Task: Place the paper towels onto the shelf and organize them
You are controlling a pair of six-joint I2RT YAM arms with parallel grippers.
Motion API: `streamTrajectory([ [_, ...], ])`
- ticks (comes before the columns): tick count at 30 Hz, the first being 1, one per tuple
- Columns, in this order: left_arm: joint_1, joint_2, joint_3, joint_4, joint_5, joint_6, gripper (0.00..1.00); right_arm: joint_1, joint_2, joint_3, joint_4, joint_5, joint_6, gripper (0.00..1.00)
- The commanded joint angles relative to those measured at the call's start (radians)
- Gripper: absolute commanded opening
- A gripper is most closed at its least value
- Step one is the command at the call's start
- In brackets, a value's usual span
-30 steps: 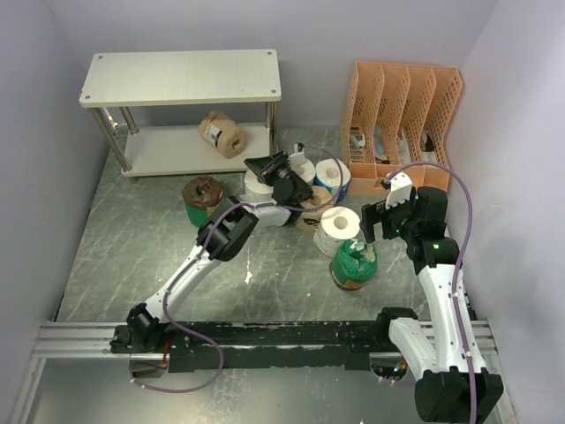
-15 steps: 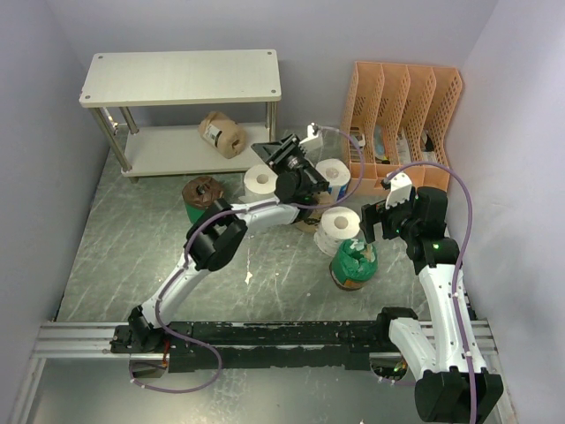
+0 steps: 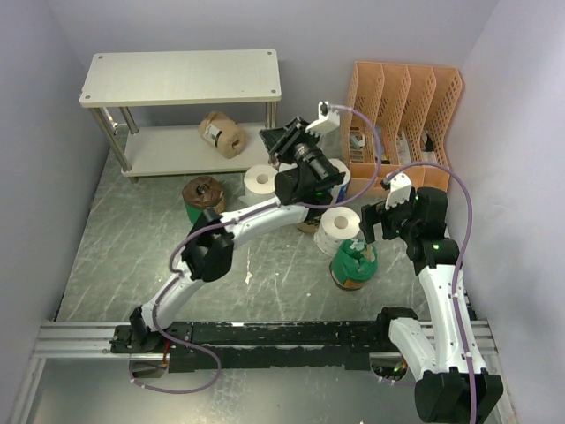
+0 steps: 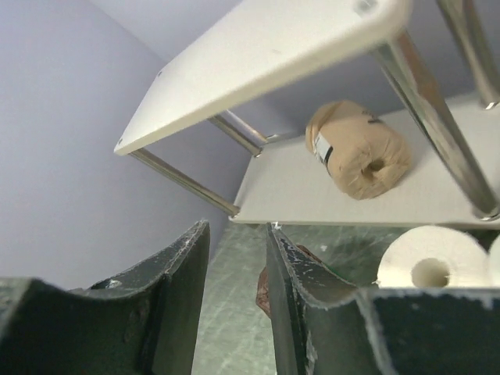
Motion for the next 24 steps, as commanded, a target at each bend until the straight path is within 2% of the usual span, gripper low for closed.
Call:
streamTrajectory([
  [1,-0.051,-0.251,0.15,0.287,-0.121,0.232,0.47,-0.008,-0.02,-0.011,0.014,-0.019,-0.016,1.0],
  [6,-0.138,-0.458,0.105,0.241,-0.097,0.23,0.56,-0.007,-0.022,-0.013,0.01,-0.035,-0.022,1.0],
  [8,-0.265,-0.546,0.024,0.094,-0.021,0.141,0.61,-0.007,-0.023,-0.012,0.008,-0.038,-0.024,1.0],
  [9,-0.357,-0.598,-0.046,-0.028,0.033,0.041,0.62,-0.007,-0.022,-0.012,0.006,-0.041,-0.023,1.0],
  [10,-0.484,-0.66,-0.108,-0.258,0.079,-0.136,0.62,-0.007,-0.02,-0.011,0.006,-0.041,-0.024,1.0],
  [11,-0.536,-0.733,-0.145,-0.631,0.126,-0.444,0.62,-0.007,-0.019,-0.011,0.005,-0.041,-0.024,1.0],
  [12,-0.614,-0.78,-0.075,-1.129,0.206,-0.801,0.62,-0.007,-0.02,-0.012,0.005,-0.043,-0.025,1.0],
  [13,-0.633,-0.779,0.085,-1.622,0.317,-1.136,0.61,-0.007,-0.021,-0.012,0.006,-0.046,-0.026,1.0],
  [14,-0.602,-0.758,0.262,-1.902,0.443,-1.307,0.59,-0.007,-0.02,-0.012,0.006,-0.046,-0.027,1.0],
  [15,-0.51,-0.756,0.338,-1.991,0.54,-1.404,0.59,-0.007,-0.019,-0.012,0.006,-0.043,-0.026,1.0],
  [17,-0.348,-0.816,0.255,-1.93,0.621,-1.442,0.61,-0.007,-0.018,-0.012,0.007,-0.036,-0.023,1.0],
  [18,-0.289,-0.819,0.221,-1.987,0.672,-1.478,0.62,-0.007,-0.019,-0.012,0.009,-0.032,-0.023,1.0],
  [21,-0.018,-0.629,0.391,-2.369,0.976,-1.751,0.6,-0.009,-0.022,-0.016,0.012,-0.033,-0.023,1.0],
  [22,0.081,-0.579,0.391,-2.425,1.109,-1.844,0.57,-0.009,-0.021,-0.016,0.011,-0.034,-0.024,1.0],
  [24,0.315,-0.578,0.214,-2.388,1.553,-1.992,0.53,-0.008,-0.016,-0.015,0.01,-0.034,-0.027,1.0],
])
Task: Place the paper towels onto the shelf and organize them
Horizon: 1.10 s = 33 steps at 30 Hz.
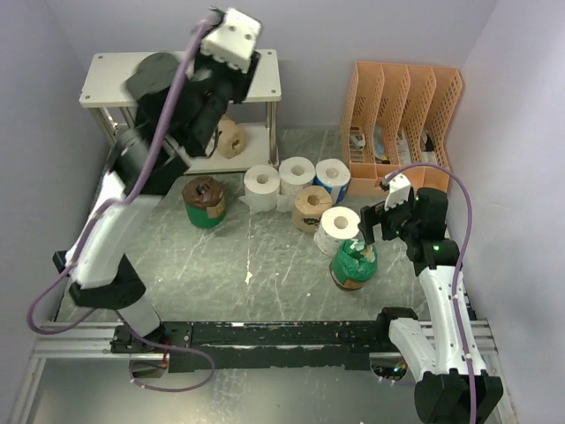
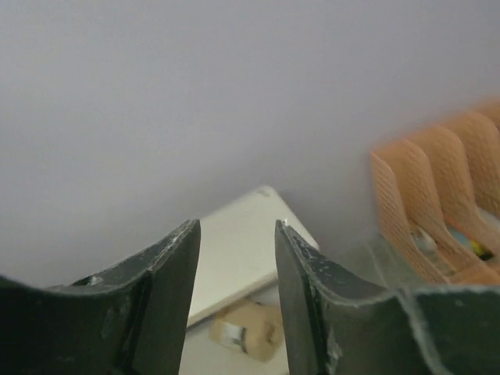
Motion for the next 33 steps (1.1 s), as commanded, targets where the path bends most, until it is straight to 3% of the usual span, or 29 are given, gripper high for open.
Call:
streamTrajectory([
  [1,0.431,0.092,-0.29,-0.311,0.988,-0.526,0.52,-0.008,-0.002,-0.009,0.009,-0.003,-0.012,1.0],
  [3,0.611,0.062,-0.469,-0.171,1.322,-0.63,0.52,-0.008,-0.001,-0.009,0.01,0.003,-0.013,1.0],
  [5,0.706,0.071,-0.542,-0.145,1.554,-0.647,0.53,-0.009,-0.006,-0.011,0.016,0.008,-0.012,1.0],
  [7,0.71,0.102,-0.542,-0.221,1.589,-0.6,0.56,-0.009,-0.008,-0.011,0.015,0.011,-0.012,1.0],
  [9,0.684,0.128,-0.529,-0.356,1.449,-0.53,0.58,-0.007,-0.006,-0.012,0.014,0.008,-0.015,1.0],
  [12,0.647,0.07,-0.643,-0.345,1.326,-0.517,0.89,-0.007,0.002,-0.01,0.011,0.004,-0.017,1.0],
  [13,0.638,0.037,-0.717,-0.32,1.298,-0.525,0.91,-0.008,0.004,-0.009,0.011,0.003,-0.017,1.0],
  [18,0.626,-0.052,-0.843,-0.277,1.179,-0.523,0.86,-0.007,0.011,-0.009,0.006,-0.006,-0.021,1.0],
  [21,0.595,-0.125,-0.917,-0.215,1.022,-0.547,0.84,-0.007,0.007,-0.008,0.006,-0.01,-0.023,1.0],
  [23,0.549,-0.192,-0.997,-0.127,0.839,-0.567,0.84,-0.007,0.006,-0.009,0.007,-0.008,-0.022,1.0],
  [26,0.45,-0.256,-1.142,-0.01,0.421,-0.575,0.85,-0.007,0.002,-0.011,0.01,-0.006,-0.021,1.0],
  [28,0.402,-0.248,-1.224,0.046,0.214,-0.546,0.84,-0.007,0.005,-0.011,0.009,-0.007,-0.023,1.0],
  [30,0.379,-0.217,-1.255,0.043,0.159,-0.526,0.84,-0.007,0.008,-0.011,0.008,-0.009,-0.024,1.0],
  [33,0.384,-0.192,-1.247,0.027,0.212,-0.543,0.85,-0.007,0.007,-0.012,0.008,-0.009,-0.023,1.0],
])
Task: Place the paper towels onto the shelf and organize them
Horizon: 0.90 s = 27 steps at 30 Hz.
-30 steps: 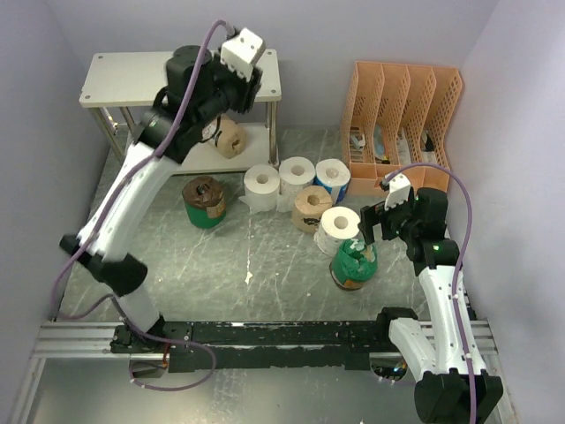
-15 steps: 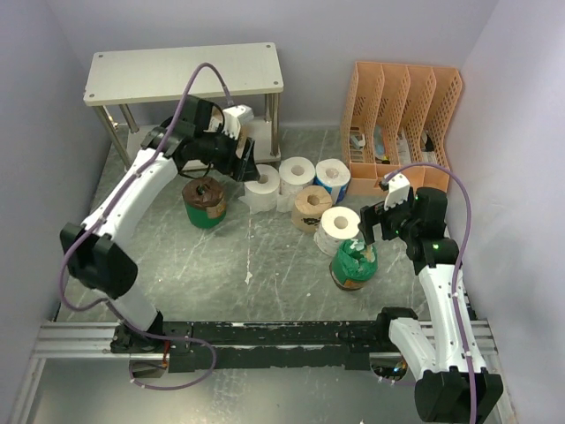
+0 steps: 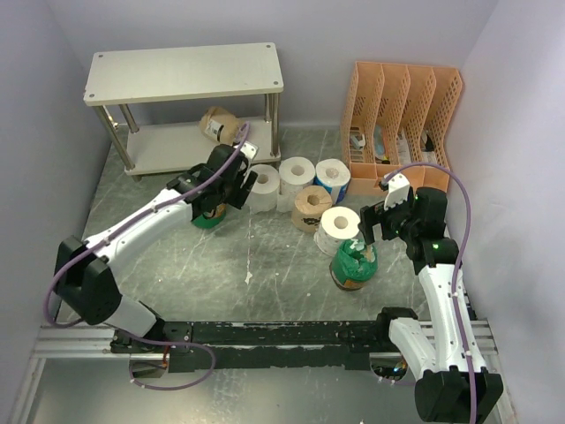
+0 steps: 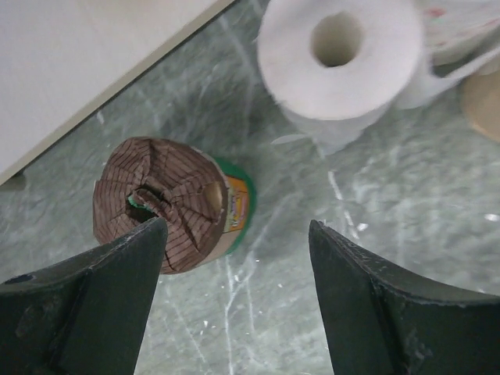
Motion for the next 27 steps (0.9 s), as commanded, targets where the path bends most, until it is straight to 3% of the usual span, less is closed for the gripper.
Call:
streamTrajectory([
  [1,0.011,0.023,-0.025,0.094,-0.138,0.015,0.85,-0.008,-0.006,-0.011,0.007,-0.013,-0.012,1.0],
  [3,0.012,0.013,-0.072,0.201,-0.135,0.06,0.85,-0.007,-0.01,-0.011,0.007,-0.015,-0.013,1.0],
  [8,0.012,0.129,-0.034,0.352,-0.471,0.135,0.84,-0.007,-0.013,-0.013,0.009,-0.009,-0.013,1.0],
  [16,0.012,0.365,0.106,0.648,-0.497,0.312,0.83,-0.007,-0.029,-0.015,0.013,0.002,-0.012,1.0],
  [23,0.011,0.606,0.271,0.954,-0.66,0.623,0.81,-0.008,-0.051,-0.019,0.018,0.016,-0.012,1.0],
  [27,0.018,0.711,0.379,0.964,-0.687,0.716,0.81,-0.008,-0.048,-0.021,0.019,0.018,-0.012,1.0],
])
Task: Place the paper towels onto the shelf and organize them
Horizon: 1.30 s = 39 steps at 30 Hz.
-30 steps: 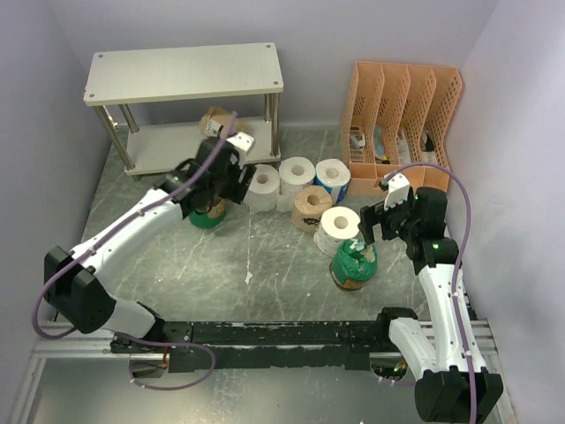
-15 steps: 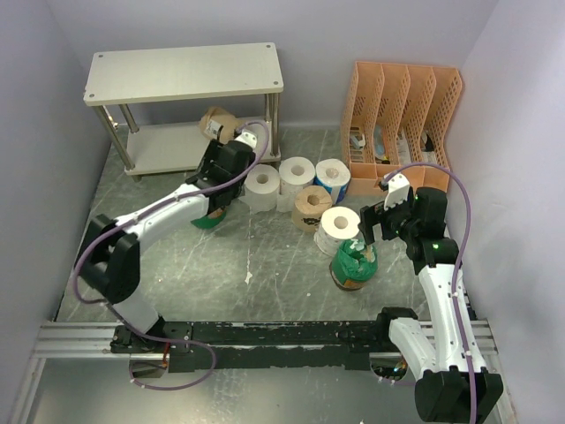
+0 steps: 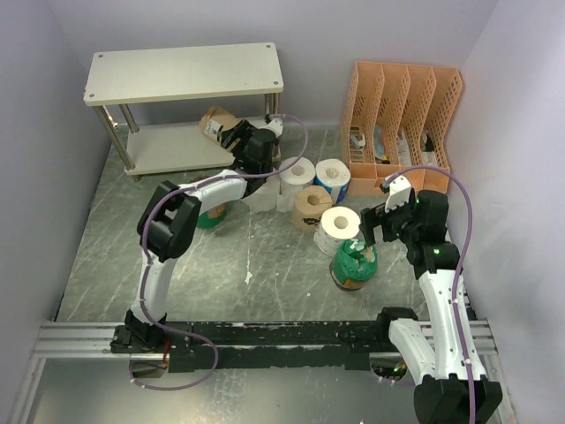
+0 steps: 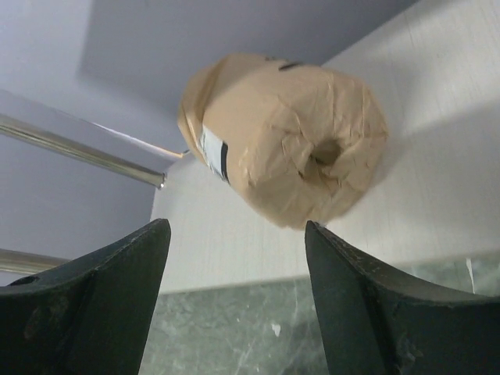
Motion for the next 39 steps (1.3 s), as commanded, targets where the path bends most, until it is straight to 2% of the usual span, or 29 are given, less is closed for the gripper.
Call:
streamTrajectory([
  [1,0.009,0.078,0.122,0.149,-0.087,0.167,0.81,-0.008,-0.006,-0.007,0.017,0.01,-0.008,1.0],
  [3,0.019,0.094,0.16,0.113,-0.084,0.135,0.8,-0.008,0.0,-0.006,0.016,0.013,-0.008,1.0],
  [7,0.052,0.087,0.226,-0.09,-0.018,-0.033,0.81,-0.009,0.007,-0.006,0.018,0.014,-0.007,1.0],
  [10,0.078,0.095,0.248,-0.156,0.0,-0.077,0.81,-0.008,0.007,-0.006,0.018,0.014,-0.007,1.0],
  [20,0.124,0.09,0.213,-0.227,0.075,-0.119,0.81,-0.008,0.023,-0.005,0.016,0.011,-0.008,1.0],
  [27,0.139,0.12,0.248,-0.3,0.151,-0.179,0.8,-0.008,0.027,-0.005,0.018,0.016,-0.007,1.0],
  [39,0.141,0.153,0.265,-0.193,0.159,-0.087,0.8,-0.008,0.035,-0.005,0.018,0.017,-0.007,1.0],
])
